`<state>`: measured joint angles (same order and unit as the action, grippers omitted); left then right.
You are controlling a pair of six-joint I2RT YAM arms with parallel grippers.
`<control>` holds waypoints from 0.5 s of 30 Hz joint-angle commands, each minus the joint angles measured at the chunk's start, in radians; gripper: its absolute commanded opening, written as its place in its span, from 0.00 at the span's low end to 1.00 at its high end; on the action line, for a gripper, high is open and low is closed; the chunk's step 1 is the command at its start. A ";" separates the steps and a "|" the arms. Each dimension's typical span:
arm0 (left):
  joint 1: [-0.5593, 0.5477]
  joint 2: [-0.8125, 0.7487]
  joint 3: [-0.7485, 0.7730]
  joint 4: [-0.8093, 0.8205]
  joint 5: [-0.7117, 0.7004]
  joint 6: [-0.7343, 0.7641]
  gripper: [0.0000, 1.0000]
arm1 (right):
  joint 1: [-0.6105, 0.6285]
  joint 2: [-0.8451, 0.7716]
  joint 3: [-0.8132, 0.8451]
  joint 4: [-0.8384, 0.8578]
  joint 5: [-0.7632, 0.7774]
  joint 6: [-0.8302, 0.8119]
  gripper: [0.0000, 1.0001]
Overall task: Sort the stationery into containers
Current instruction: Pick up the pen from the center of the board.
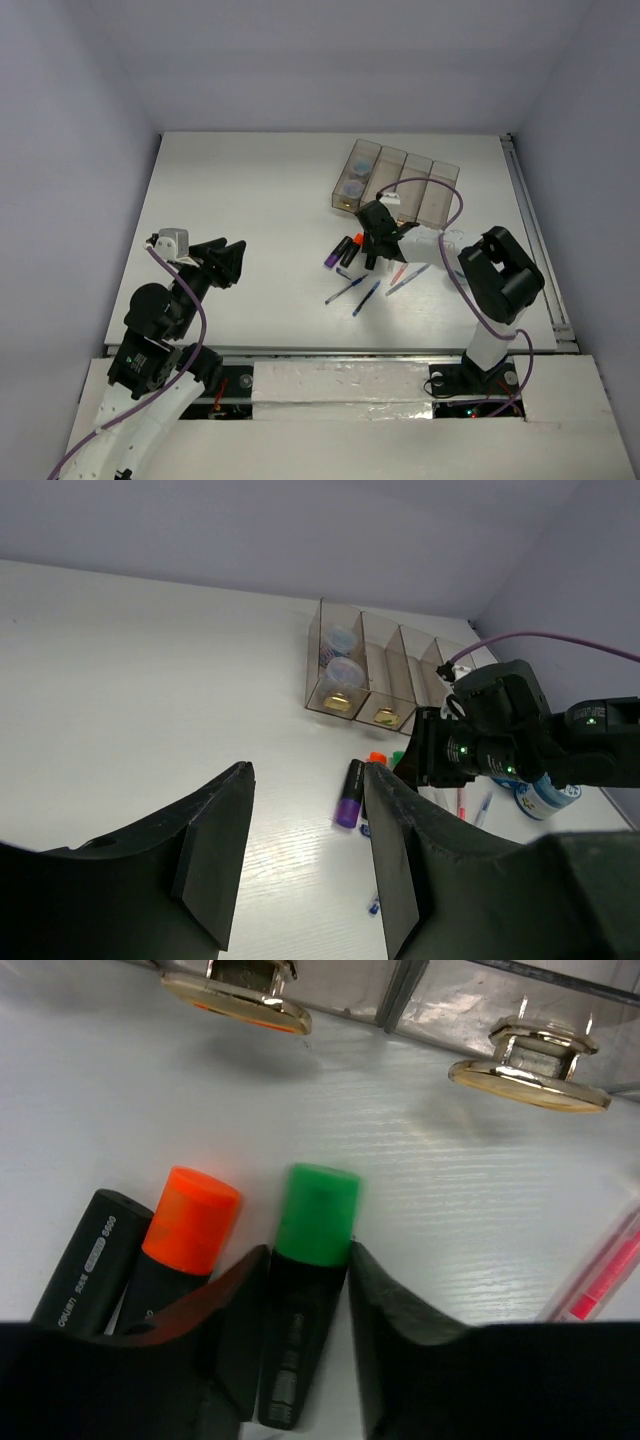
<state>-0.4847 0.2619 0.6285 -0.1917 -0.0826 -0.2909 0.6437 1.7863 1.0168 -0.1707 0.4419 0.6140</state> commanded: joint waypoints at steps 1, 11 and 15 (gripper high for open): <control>-0.006 0.004 0.004 0.047 0.004 -0.001 0.44 | 0.016 0.030 0.039 -0.020 0.026 -0.005 0.37; -0.006 0.008 0.004 0.046 0.003 0.001 0.44 | 0.025 -0.077 0.077 0.003 0.055 -0.010 0.08; -0.006 0.010 0.004 0.046 0.001 0.001 0.44 | 0.025 -0.183 0.077 0.037 0.035 -0.031 0.07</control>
<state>-0.4850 0.2630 0.6285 -0.1917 -0.0830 -0.2913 0.6548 1.7187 1.0458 -0.1867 0.4564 0.6014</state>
